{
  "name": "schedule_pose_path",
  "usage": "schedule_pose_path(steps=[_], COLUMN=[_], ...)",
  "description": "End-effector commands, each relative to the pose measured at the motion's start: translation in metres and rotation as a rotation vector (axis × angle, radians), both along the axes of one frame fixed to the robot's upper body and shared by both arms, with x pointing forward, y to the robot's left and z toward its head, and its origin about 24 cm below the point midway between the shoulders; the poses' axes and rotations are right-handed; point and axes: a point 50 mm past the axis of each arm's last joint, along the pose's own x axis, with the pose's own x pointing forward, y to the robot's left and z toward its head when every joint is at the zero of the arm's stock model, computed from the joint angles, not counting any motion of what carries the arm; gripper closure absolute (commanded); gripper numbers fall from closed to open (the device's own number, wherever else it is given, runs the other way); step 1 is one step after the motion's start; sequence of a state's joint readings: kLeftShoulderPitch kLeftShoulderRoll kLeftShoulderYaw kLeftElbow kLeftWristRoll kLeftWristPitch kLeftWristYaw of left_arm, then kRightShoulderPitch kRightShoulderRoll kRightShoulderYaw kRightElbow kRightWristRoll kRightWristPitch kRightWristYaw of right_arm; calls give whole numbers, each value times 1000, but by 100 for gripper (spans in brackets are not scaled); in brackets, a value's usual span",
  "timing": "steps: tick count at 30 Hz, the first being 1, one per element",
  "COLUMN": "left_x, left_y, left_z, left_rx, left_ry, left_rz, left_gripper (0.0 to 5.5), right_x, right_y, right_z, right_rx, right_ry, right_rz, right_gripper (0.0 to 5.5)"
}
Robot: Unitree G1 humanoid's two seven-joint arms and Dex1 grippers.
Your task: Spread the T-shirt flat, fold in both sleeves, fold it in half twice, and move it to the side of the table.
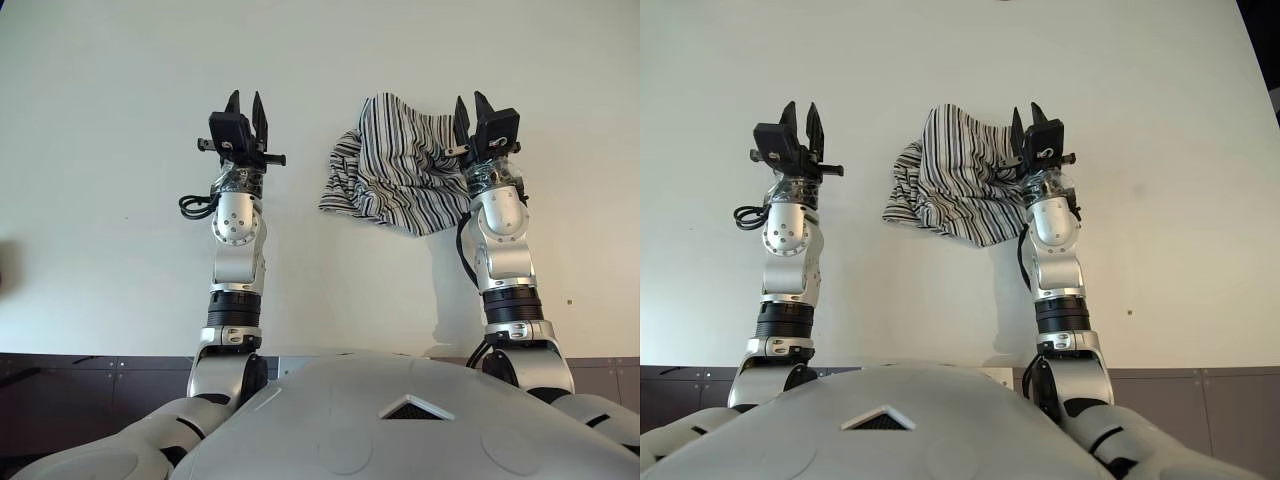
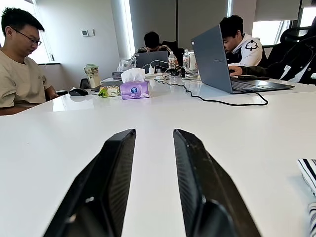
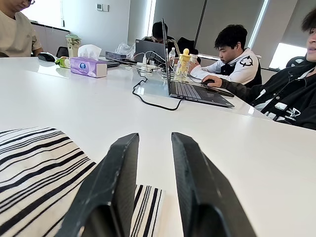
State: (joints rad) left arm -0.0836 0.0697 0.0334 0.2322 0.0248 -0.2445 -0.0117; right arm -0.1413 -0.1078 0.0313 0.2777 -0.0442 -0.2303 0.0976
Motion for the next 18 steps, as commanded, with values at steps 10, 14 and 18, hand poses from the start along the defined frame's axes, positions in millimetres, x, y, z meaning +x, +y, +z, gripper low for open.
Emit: schedule_pose_path(steps=[10, 14, 18], left_x=[-2, -1, -1], left_y=[0, -1, 0], left_z=[-2, -2, -1], left_rx=[11, 15, 19], left_ry=[13, 13, 12], left_rz=[1, -4, -7], left_gripper=[410, 410, 410], right_x=[1, 1, 1], right_y=[0, 1, 1], right_z=[0, 0, 0], right_rx=[-2, -2, -3], right_ry=[11, 11, 11], right_rz=[6, 8, 10], right_gripper=[430, 430, 430])
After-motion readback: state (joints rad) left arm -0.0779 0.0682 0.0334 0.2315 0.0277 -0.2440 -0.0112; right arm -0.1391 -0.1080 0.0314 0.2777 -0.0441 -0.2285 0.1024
